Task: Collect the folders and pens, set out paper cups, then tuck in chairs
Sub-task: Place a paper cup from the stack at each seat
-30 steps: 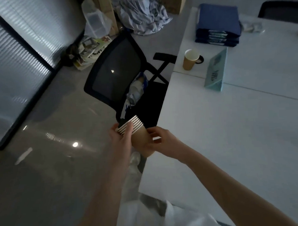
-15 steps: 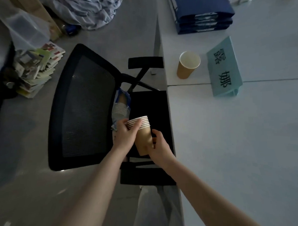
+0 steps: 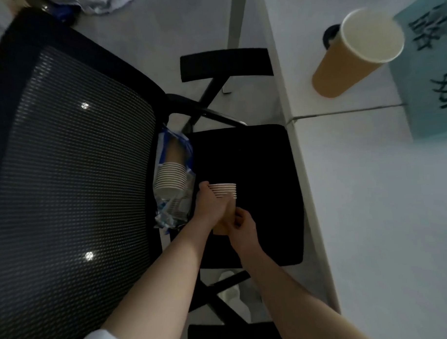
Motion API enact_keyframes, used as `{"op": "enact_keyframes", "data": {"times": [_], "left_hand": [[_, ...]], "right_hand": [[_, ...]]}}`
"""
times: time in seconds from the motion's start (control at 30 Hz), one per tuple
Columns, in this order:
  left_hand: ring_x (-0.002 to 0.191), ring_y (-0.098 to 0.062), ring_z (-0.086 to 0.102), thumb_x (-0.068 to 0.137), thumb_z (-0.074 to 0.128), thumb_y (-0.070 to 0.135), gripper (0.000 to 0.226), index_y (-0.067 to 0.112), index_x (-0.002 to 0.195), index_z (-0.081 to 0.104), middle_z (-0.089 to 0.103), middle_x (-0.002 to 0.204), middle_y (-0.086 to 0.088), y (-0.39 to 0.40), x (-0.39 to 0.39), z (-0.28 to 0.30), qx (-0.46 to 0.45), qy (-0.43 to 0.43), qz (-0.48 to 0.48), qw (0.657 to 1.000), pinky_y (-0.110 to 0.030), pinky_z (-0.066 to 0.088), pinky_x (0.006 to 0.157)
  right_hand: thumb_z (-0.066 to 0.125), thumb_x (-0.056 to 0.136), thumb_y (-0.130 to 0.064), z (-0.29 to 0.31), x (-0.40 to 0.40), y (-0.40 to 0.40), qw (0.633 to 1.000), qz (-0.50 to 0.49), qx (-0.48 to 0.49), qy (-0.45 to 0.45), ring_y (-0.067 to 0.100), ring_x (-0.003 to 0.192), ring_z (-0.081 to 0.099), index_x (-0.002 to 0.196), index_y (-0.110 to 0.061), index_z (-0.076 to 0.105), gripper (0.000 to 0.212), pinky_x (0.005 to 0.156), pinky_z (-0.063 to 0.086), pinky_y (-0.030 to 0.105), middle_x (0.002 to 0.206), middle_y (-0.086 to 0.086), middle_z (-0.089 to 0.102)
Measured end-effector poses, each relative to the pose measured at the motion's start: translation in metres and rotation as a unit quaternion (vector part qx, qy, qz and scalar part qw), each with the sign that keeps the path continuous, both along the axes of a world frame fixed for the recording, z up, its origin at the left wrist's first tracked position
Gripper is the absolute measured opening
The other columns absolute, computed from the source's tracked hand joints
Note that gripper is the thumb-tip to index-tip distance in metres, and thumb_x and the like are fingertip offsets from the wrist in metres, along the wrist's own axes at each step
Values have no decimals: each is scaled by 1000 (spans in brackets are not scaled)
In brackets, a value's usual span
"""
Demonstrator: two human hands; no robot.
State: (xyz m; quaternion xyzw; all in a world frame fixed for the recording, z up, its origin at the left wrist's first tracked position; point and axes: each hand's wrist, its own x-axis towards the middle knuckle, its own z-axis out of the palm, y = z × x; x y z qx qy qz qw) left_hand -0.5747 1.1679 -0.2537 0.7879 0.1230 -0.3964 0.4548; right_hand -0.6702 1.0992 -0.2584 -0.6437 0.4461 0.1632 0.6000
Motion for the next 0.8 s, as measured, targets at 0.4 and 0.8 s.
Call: {"op": "enact_keyframes", "data": {"times": [0.4, 0.8], "left_hand": [[118, -31, 52, 83, 57, 32, 75, 8, 147, 25, 47, 138, -15, 9, -12, -6, 87, 32, -67, 993, -44, 48, 98], [98, -17, 54, 97, 49, 9, 29, 8, 125, 55, 60, 118, -6, 13, -77, 109, 56, -43, 70, 995, -24, 39, 81]], "right_hand": [[54, 93, -5, -1, -12, 1, 996, -51, 37, 63, 26, 129, 45, 146, -8, 24, 61, 101, 43, 31, 142, 12, 42], [49, 96, -17, 163, -49, -30, 996, 82, 20, 1, 12, 107, 55, 141, -19, 35, 47, 78, 44, 13, 133, 1, 53]]}}
